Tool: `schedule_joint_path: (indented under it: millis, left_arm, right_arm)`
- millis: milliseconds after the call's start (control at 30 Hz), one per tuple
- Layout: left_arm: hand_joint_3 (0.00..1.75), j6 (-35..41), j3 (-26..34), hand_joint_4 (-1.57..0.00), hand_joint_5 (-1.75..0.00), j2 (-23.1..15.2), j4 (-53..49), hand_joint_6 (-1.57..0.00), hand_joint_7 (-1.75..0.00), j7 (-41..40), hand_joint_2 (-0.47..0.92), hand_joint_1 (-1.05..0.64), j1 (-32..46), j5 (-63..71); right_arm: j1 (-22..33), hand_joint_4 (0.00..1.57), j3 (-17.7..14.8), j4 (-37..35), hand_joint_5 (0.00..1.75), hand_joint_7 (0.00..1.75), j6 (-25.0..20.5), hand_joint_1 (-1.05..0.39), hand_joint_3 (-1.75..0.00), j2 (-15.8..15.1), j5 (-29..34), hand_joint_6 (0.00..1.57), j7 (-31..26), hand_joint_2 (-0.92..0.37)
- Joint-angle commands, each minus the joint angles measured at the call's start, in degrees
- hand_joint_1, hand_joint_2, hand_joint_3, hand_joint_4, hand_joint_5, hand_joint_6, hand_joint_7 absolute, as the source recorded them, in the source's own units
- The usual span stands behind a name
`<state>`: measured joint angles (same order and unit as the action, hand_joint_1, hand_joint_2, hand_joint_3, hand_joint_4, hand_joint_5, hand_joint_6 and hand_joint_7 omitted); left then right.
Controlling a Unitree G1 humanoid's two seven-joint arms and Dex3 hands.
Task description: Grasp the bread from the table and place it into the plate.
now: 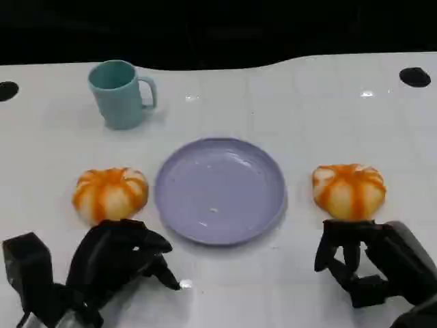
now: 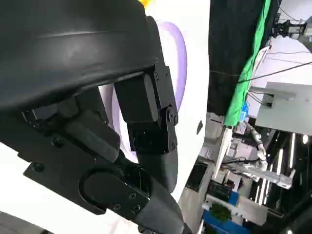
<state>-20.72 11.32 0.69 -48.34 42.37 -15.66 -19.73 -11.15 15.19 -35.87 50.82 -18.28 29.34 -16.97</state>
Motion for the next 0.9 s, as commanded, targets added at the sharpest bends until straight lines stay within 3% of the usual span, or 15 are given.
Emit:
schedule_joint_path:
  millis: [33, 900]
  left_arm:
    - [0.0, 0.3, 0.3, -1.57, -0.57, -1.0, 0.6, -1.57, -0.18, 0.0, 0.74, -1.05, 0.2, -0.1]
    - [0.0, -0.5, 0.3, -1.57, -0.57, -0.9, -0.3, -1.57, -0.18, 0.0, 0.75, -1.05, -0.3, 0.1]
  right_arm:
    - [0.2, 0.88, -0.8, -0.1, 1.75, 1.33, 0.8, -0.14, -1.33, -0.6, -0.1, 0.81, -0.1, -0.3]
    - [-0.4, 0.87, -1.2, -1.4, 1.75, 1.31, 1.3, -0.15, -1.31, -0.6, 1.9, 0.82, -1.3, -0.3]
